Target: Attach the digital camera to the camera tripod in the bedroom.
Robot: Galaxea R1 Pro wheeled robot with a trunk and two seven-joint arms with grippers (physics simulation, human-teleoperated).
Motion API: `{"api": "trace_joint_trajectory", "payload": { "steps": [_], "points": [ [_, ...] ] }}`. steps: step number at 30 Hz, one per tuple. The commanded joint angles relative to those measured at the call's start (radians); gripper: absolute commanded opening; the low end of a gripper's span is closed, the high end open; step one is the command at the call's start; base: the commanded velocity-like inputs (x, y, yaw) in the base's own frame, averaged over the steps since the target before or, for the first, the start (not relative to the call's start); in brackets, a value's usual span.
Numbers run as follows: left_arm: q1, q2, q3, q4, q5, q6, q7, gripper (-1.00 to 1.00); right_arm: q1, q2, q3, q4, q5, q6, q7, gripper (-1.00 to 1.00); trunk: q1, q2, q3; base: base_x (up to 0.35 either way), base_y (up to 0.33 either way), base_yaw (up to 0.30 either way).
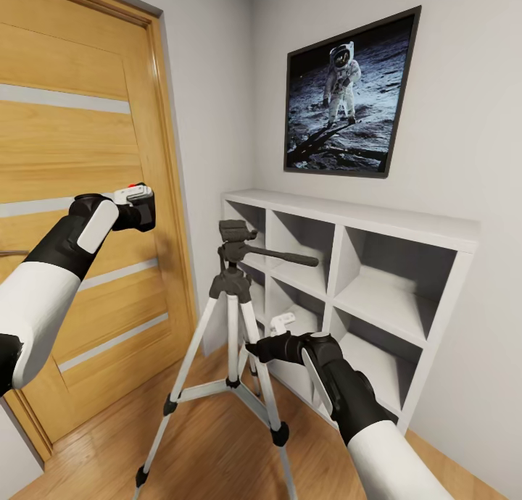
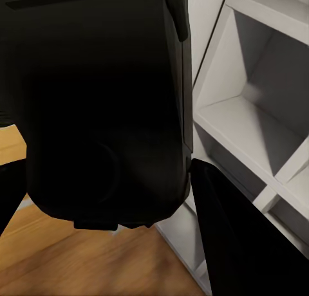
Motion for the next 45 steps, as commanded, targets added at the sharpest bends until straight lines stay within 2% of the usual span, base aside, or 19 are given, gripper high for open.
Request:
{"api": "trace_joint_trajectory", "payload": {
  "steps": [1,25,28,35,37,41,45],
  "points": [
    [-0.001,0.002,-0.005,-0.001,0.008,0.002,0.006,-1.00,-0.001,0.000,-0.001,-0.001,0.013,0.004,0.002,-1.00,0.000,-0.001,-0.001,0.000,0.000,0.000],
    [-0.001,0.004,-0.005,0.004,0.008,0.004,0.006,-1.00,-0.001,0.000,-0.001,-0.012,0.013,0.013,0.005,-1.00,0.000,-0.001,-0.001,0.000,0.000,0.000],
    [-0.015,-0.012,-0.022,0.021,0.037,-0.012,0.029,-1.00,-0.011,0.000,-0.002,0.005,0.018,0.011,0.004,-1.00,0.000,-0.001,-0.001,0.000,0.000,0.000],
    [0.026,-0.051,0.017,-0.006,0.041,-0.048,0.047,-1.00,-0.011,-0.004,-0.001,0.033,0.003,0.021,0.004,-1.00,0.000,-0.001,-0.001,0.000,0.000,0.000],
    [0.030,-0.054,0.026,-0.017,0.040,-0.047,0.047,-1.00,-0.011,-0.005,-0.001,0.034,0.000,0.022,0.004,-1.00,0.000,-0.001,-0.001,0.000,0.000,0.000],
    [0.031,-0.050,0.022,-0.039,0.033,-0.036,0.035,-1.00,-0.011,-0.005,-0.001,0.035,-0.003,0.022,0.004,-1.00,0.000,-0.001,-0.001,0.000,0.000,0.000],
    [0.031,-0.030,0.023,-0.061,0.017,-0.016,0.020,-1.00,-0.011,-0.005,-0.001,0.036,-0.005,0.023,0.004,-1.00,0.000,-0.001,-0.001,0.000,0.000,0.000]
  ]
}}
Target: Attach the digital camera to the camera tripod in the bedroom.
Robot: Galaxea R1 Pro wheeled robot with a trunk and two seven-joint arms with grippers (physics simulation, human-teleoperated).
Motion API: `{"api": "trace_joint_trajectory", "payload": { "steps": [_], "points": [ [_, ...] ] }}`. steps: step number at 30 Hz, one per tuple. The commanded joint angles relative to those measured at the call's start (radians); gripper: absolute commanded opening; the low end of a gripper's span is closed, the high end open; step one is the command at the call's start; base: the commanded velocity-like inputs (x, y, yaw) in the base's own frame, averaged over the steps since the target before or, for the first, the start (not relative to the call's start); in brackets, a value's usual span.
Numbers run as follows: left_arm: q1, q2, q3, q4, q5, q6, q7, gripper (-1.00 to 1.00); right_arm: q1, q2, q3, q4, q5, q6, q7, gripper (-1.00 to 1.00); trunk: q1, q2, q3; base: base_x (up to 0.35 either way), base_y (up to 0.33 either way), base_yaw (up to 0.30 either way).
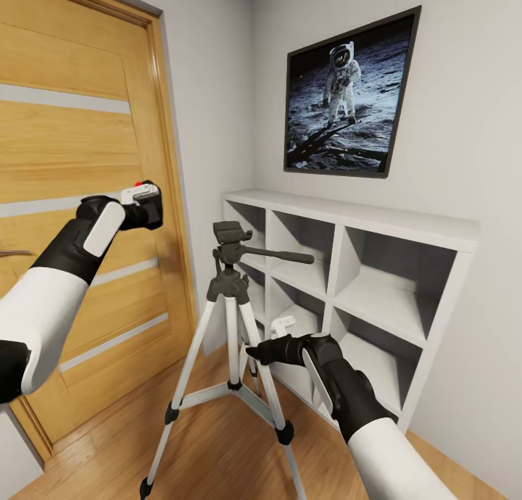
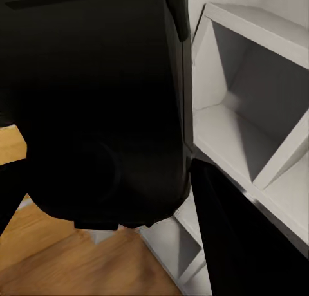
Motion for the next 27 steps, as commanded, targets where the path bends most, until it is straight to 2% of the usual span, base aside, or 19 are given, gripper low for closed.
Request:
{"api": "trace_joint_trajectory", "payload": {
  "steps": [1,10,11,15,20,21,24,27],
  "points": [
    [-0.001,0.007,-0.004,-0.007,0.005,0.007,0.004,-1.00,-0.001,0.000,-0.001,-0.001,0.008,0.003,0.002,-1.00,0.000,-0.001,-0.001,0.000,0.000,0.000],
    [-0.001,0.058,-0.006,-0.056,-0.043,0.056,-0.030,-1.00,-0.001,0.002,0.000,0.000,0.013,0.004,0.002,-1.00,0.000,-0.001,-0.001,0.000,0.000,0.000],
    [-0.001,0.060,-0.008,-0.543,-0.207,0.052,-0.137,-1.00,-0.001,0.002,0.001,0.001,0.031,0.004,0.002,-1.00,0.000,-0.001,-0.001,0.000,0.000,0.000],
    [-0.001,0.054,-0.010,-0.562,-0.221,0.048,-0.119,-1.00,-0.001,0.002,0.001,0.001,0.031,0.004,0.002,-1.00,0.000,-0.001,-0.001,0.000,0.000,0.000],
    [-0.001,0.047,-0.011,-0.567,-0.219,0.045,-0.111,-1.00,-0.001,0.002,0.001,0.001,0.031,0.004,0.002,-1.00,0.000,-0.001,-0.001,0.000,0.000,0.000],
    [-0.001,0.037,-0.012,-0.559,-0.209,0.047,-0.119,-1.00,-0.001,0.002,0.001,0.001,0.031,0.004,0.002,-1.00,0.000,-0.001,-0.001,0.000,0.000,0.000],
    [-0.001,0.027,-0.013,-0.556,-0.210,0.046,-0.115,-1.00,-0.001,0.002,0.001,0.001,0.031,0.004,0.002,-1.00,0.000,-0.001,-0.001,0.000,0.000,0.000],
    [-0.001,0.026,-0.015,-0.556,-0.206,0.049,-0.121,-1.00,-0.001,0.002,0.001,0.001,0.031,0.004,0.002,-1.00,0.000,-0.001,-0.001,0.000,0.000,0.000]
  ]
}}
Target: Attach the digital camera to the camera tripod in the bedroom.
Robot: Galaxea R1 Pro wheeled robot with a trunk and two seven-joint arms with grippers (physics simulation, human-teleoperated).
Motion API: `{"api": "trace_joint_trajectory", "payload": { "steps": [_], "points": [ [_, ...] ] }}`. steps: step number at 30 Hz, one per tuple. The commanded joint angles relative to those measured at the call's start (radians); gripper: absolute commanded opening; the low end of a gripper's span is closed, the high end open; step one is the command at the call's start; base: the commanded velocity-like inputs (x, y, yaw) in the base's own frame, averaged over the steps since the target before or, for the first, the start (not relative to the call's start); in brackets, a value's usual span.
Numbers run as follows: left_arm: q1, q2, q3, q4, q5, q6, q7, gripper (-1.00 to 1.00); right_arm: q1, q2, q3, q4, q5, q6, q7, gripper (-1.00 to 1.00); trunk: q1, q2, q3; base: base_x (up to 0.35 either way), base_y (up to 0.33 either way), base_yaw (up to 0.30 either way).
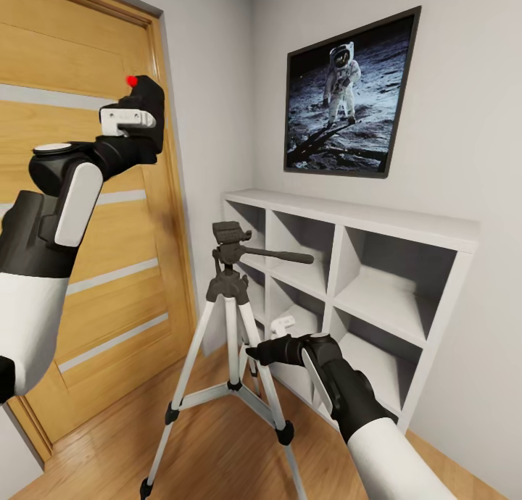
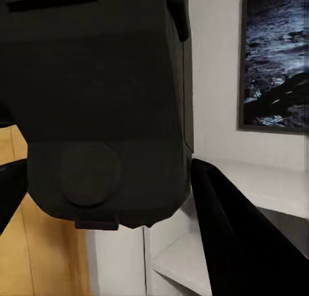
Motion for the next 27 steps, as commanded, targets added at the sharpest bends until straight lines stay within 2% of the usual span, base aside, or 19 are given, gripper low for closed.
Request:
{"api": "trace_joint_trajectory", "payload": {
  "steps": [1,2,4,5,7,8,9,10,11,12,13,14,15,17,18,21,25,27],
  "points": [
    [-0.002,0.002,-0.003,0.001,0.009,0.005,-0.025,-1.00,0.000,0.000,-0.001,0.000,0.027,0.001,0.004,-1.00,0.000,-0.001,-0.002,0.000,0.000,0.000],
    [-0.002,0.001,-0.003,0.009,0.011,0.004,-0.085,-1.00,0.000,0.000,-0.001,0.000,0.027,0.001,0.004,-1.00,0.000,-0.001,-0.002,0.000,0.000,0.000],
    [-0.002,0.002,-0.002,0.059,0.010,0.001,-0.243,-1.00,0.000,0.000,-0.001,0.000,0.027,0.001,0.004,-1.00,0.000,-0.001,-0.002,0.000,0.000,0.000],
    [-0.002,0.003,-0.002,0.076,0.008,0.001,-0.289,-1.00,0.000,0.000,-0.001,0.000,0.027,0.001,0.004,-1.00,0.000,-0.001,-0.002,0.000,0.000,0.000],
    [-0.004,0.012,0.000,0.127,-0.006,0.001,-0.483,-1.00,0.000,0.000,-0.001,0.000,0.027,0.001,0.004,-1.00,0.000,-0.001,-0.002,0.000,0.000,0.000],
    [-0.005,0.016,0.000,0.134,-0.010,0.001,-0.531,-1.00,0.000,0.000,-0.001,0.000,0.027,0.001,0.004,-1.00,0.000,-0.001,-0.002,0.000,0.000,0.000],
    [-0.006,0.043,0.001,0.154,-0.065,0.003,-0.733,-1.00,0.000,0.000,-0.001,0.000,0.027,0.001,0.004,-1.00,0.000,-0.001,-0.002,0.000,0.000,0.000],
    [-0.008,0.052,0.002,0.158,-0.100,0.005,-0.795,-1.00,0.000,0.000,0.000,0.000,0.027,0.001,0.004,-1.00,0.000,-0.001,-0.002,0.000,0.000,0.000],
    [-0.010,0.056,0.002,0.159,-0.119,0.005,-0.823,-1.00,0.000,0.000,0.000,0.000,0.027,0.001,0.004,-1.00,0.000,-0.001,-0.002,0.000,0.000,0.000],
    [-0.014,0.061,0.002,0.161,-0.158,0.008,-0.876,-1.00,0.000,0.000,0.000,0.000,0.027,0.000,0.004,-1.00,0.000,-0.001,-0.002,0.000,0.000,0.000],
    [-0.016,0.065,0.002,0.162,-0.177,0.008,-0.903,-1.00,0.000,0.000,0.000,0.000,0.027,0.001,0.004,-1.00,0.000,-0.001,-0.002,0.000,0.000,0.000],
    [-0.024,0.074,0.001,0.164,-0.213,0.010,-0.957,-1.00,0.000,0.000,0.000,0.000,0.027,0.001,0.004,-1.00,0.000,-0.001,-0.002,0.000,0.000,0.000],
    [-0.049,0.098,-0.001,0.167,-0.260,0.012,-1.059,-1.00,0.000,0.000,0.000,0.000,0.027,0.000,0.004,-1.00,0.000,-0.001,-0.002,0.000,0.000,0.000],
    [-0.061,0.122,-0.001,0.167,-0.277,0.012,-1.115,-1.00,0.000,0.000,-0.001,0.000,0.027,0.000,0.004,-1.00,0.000,-0.001,-0.002,0.000,0.000,0.000],
    [-0.067,0.150,-0.001,0.163,-0.286,0.008,-1.147,-1.00,0.000,0.000,-0.001,0.000,0.027,0.000,0.004,-1.00,0.000,-0.001,-0.002,0.000,0.000,0.000],
    [-0.071,0.198,-0.001,0.138,-0.290,0.002,-1.175,-1.00,0.000,0.000,-0.001,0.000,0.027,0.000,0.004,-1.00,0.000,-0.001,-0.002,0.000,0.000,0.000],
    [-0.073,0.224,0.000,0.090,-0.290,-0.002,-1.184,-1.00,0.000,0.000,-0.001,0.000,0.027,0.001,0.003,-1.00,0.000,-0.001,-0.002,0.000,0.000,0.000],
    [-0.073,0.223,0.003,0.077,-0.290,-0.004,-1.184,-1.00,0.000,0.000,-0.001,0.000,0.027,0.001,0.002,-1.00,0.000,-0.001,-0.002,0.000,0.000,0.000]
  ]
}}
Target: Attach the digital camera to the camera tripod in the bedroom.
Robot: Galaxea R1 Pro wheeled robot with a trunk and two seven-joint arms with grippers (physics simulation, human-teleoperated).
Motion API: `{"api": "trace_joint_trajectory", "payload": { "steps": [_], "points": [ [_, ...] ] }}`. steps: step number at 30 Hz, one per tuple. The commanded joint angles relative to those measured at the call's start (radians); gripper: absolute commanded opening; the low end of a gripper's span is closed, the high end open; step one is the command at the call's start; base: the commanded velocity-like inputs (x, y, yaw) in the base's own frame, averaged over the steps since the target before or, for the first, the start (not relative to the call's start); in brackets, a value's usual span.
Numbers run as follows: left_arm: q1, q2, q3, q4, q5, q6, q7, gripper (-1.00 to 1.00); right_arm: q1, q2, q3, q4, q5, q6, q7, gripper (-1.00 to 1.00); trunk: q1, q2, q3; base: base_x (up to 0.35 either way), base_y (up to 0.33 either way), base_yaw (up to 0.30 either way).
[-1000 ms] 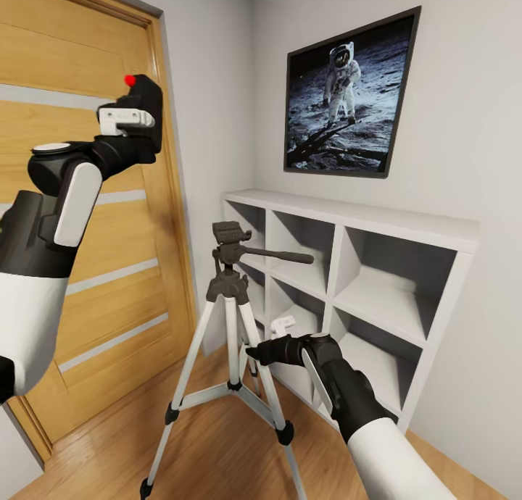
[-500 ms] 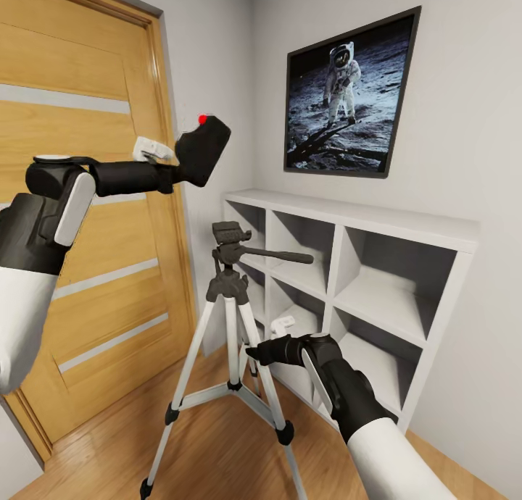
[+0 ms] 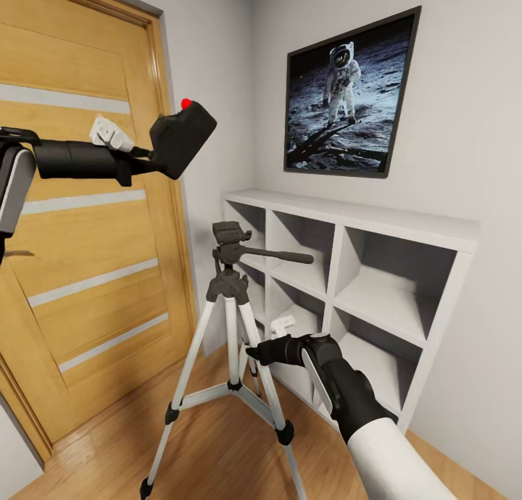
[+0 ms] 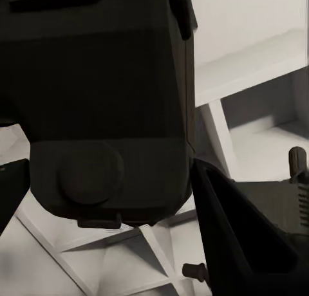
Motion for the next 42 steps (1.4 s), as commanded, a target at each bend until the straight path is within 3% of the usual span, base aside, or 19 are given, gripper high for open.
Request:
{"api": "trace_joint_trajectory", "payload": {
  "steps": [1,13,19,20,21,23,24,26,28,29,32,35,38,42],
  "points": [
    [-0.001,0.000,0.000,-0.006,0.000,0.001,-0.001,-1.00,0.000,0.000,-0.001,0.000,0.028,0.001,0.004,-1.00,0.000,-0.001,-0.001,0.000,0.000,0.000],
    [-0.002,-0.008,-0.003,0.009,-0.006,-0.025,0.013,-1.00,0.000,0.000,0.000,0.000,0.028,0.001,0.003,-1.00,0.000,-0.001,-0.001,0.000,0.000,0.000],
    [-0.004,-0.054,-0.019,0.024,-0.018,0.006,0.003,-1.00,0.000,-0.001,-0.001,0.000,0.029,0.001,0.003,-1.00,0.000,-0.001,-0.001,0.000,0.000,0.000],
    [-0.006,-0.056,-0.021,0.024,-0.031,0.015,-0.009,-1.00,0.000,0.000,-0.001,0.000,0.029,0.001,0.003,-1.00,0.000,-0.001,-0.001,0.000,0.000,0.000],
    [-0.036,-0.062,-0.024,0.029,-0.091,0.027,-0.095,-1.00,0.000,0.000,0.000,0.000,0.029,0.001,0.003,-1.00,0.000,-0.001,-0.001,0.000,0.000,0.000],
    [-0.094,-0.063,-0.032,0.060,-0.166,0.032,-0.206,-1.00,0.000,0.000,0.000,0.000,0.029,0.001,0.003,-1.00,0.000,-0.001,-0.001,0.000,0.000,0.000],
    [-0.113,-0.061,-0.039,0.074,-0.184,0.032,-0.234,-1.00,0.000,0.000,0.000,0.000,0.029,0.001,0.003,-1.00,0.000,-0.001,-0.001,0.000,0.000,0.000],
    [-0.171,-0.060,-0.083,0.127,-0.228,0.033,-0.314,-1.00,0.000,0.000,0.000,0.000,0.029,0.000,0.003,-1.00,0.000,-0.001,-0.001,0.000,0.000,0.000],
    [-0.227,-0.062,-0.163,0.189,-0.254,0.028,-0.379,-1.00,0.000,0.000,-0.001,0.000,0.029,0.001,0.003,-1.00,0.000,-0.001,-0.001,0.000,0.000,0.000],
    [-0.313,-0.066,-0.329,0.284,-0.271,0.015,-0.449,-1.00,0.000,-0.001,-0.001,0.000,0.029,0.000,0.003,-1.00,0.000,-0.001,-0.001,0.000,0.000,0.000],
    [-0.362,-0.062,-0.387,0.311,-0.273,-0.015,-0.478,-1.00,0.000,-0.001,-0.001,0.000,0.029,0.000,0.003,-1.00,0.000,-0.001,-0.001,0.000,0.000,0.000],
    [-0.405,-0.060,-0.411,0.320,-0.275,-0.045,-0.507,-1.00,0.000,-0.001,-0.001,0.000,0.029,0.000,0.003,-1.00,0.000,-0.001,-0.001,0.000,0.000,0.000],
    [-0.420,-0.059,-0.422,0.320,-0.277,-0.056,-0.516,-1.00,0.000,-0.001,-0.001,0.000,0.029,-0.001,0.002,-1.00,0.000,-0.001,-0.001,0.000,0.000,0.000],
    [-0.429,-0.058,-0.499,0.319,-0.280,-0.063,-0.522,-1.00,0.000,0.000,-0.001,0.000,0.029,-0.001,0.001,-1.00,0.000,-0.001,-0.001,0.000,0.000,0.000]
  ]
}}
